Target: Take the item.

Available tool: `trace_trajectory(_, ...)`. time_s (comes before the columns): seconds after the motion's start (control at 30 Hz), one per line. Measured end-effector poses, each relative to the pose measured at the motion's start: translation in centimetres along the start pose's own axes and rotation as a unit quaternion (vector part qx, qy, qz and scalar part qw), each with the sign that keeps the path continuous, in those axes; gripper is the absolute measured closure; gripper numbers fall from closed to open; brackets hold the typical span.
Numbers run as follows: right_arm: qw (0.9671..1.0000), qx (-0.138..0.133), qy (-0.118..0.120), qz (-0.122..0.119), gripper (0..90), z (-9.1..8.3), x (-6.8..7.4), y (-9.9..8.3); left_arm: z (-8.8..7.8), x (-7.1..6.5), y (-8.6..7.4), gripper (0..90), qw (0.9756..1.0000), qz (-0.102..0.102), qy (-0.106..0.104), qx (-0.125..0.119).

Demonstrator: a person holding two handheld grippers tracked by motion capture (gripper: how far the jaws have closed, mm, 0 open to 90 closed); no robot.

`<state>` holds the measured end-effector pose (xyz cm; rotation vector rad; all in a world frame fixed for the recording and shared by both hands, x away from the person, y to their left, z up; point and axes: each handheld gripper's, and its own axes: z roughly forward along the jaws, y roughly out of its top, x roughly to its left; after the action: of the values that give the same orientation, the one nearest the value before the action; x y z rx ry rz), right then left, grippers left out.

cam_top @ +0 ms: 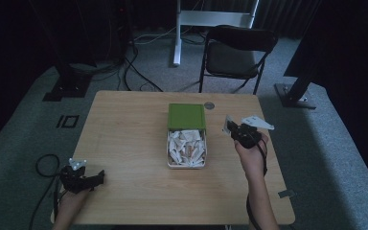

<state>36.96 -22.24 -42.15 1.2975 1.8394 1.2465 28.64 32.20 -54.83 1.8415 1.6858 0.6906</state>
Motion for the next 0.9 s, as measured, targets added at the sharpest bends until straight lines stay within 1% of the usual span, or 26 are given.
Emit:
trace_trajectory(0.07,0.9999,0.008,-0.007,0.003,87.8,0.4,-0.6,-0.6,0.0,0.0,0.0,2.6,1.0000,0.000,0.000,0.000)
trace_trajectory(0.13,0.9999,0.007,-0.005,0.014,87.8,0.9,-1.2,-1.5,0.0,0.0,0.0,2.6,1.0000,0.000,0.000,0.000)
trace_trajectory(0.2,0.9996,0.018,-0.016,0.016,87.8,1.4,-1.7,-2.3,0.0,0.0,0.0,2.6,1.0000,0.000,0.000,0.000)
trace_trajectory(0.23,0.9995,0.021,-0.016,0.020,87.8,1.7,-2.0,-2.7,0.0,0.0,0.0,2.6,1.0000,0.000,0.000,0.000)
trace_trajectory(0.27,0.9995,0.021,-0.016,0.020,87.8,1.7,-2.0,-2.7,0.0,0.0,0.0,2.6,1.0000,0.000,0.000,0.000)
trace_trajectory(0.3,0.9993,0.024,-0.016,0.024,87.8,1.9,-2.2,-3.0,0.0,0.0,0.0,2.6,1.0000,0.000,0.000,0.000)
trace_trajectory(0.33,0.9987,0.035,-0.020,0.031,87.8,2.6,-2.8,-4.0,0.0,0.0,0.0,2.6,1.0000,0.000,0.000,0.000)
trace_trajectory(0.43,0.9979,0.042,-0.023,0.044,87.9,3.1,-3.4,-4.9,0.0,0.0,0.0,2.6,1.0000,0.000,0.000,0.000)
trace_trajectory(0.47,0.9979,0.042,-0.023,0.044,87.9,3.1,-3.4,-4.9,0.0,0.0,0.0,2.6,1.0000,0.000,0.000,0.000)
trace_trajectory(0.63,0.9971,0.059,-0.026,0.041,87.8,4.4,-3.9,-6.6,0.0,0.0,0.0,2.6,1.0000,0.000,0.000,0.000)
trace_trajectory(0.7,0.9969,0.062,-0.026,0.041,87.7,4.5,-4.0,-6.8,0.0,0.0,0.0,2.6,1.0000,0.000,0.000,0.000)
trace_trajectory(0.73,0.9962,0.068,-0.031,0.044,87.7,5.0,-4.3,-7.4,0.0,0.0,0.0,2.6,1.0000,0.000,0.000,0.000)
trace_trajectory(0.8,0.9961,0.070,-0.031,0.044,87.7,5.1,-4.5,-7.6,0.0,0.0,0.0,2.6,1.0000,0.000,0.000,0.000)
trace_trajectory(0.83,0.9954,0.079,-0.035,0.041,87.7,5.3,-4.8,-8.1,0.0,0.0,0.0,2.6,1.0000,0.000,0.000,0.000)
trace_trajectory(0.9,0.9953,0.081,-0.035,0.040,87.8,5.4,-4.9,-8.3,0.0,0.0,0.0,2.6,1.0000,0.000,0.000,0.000)
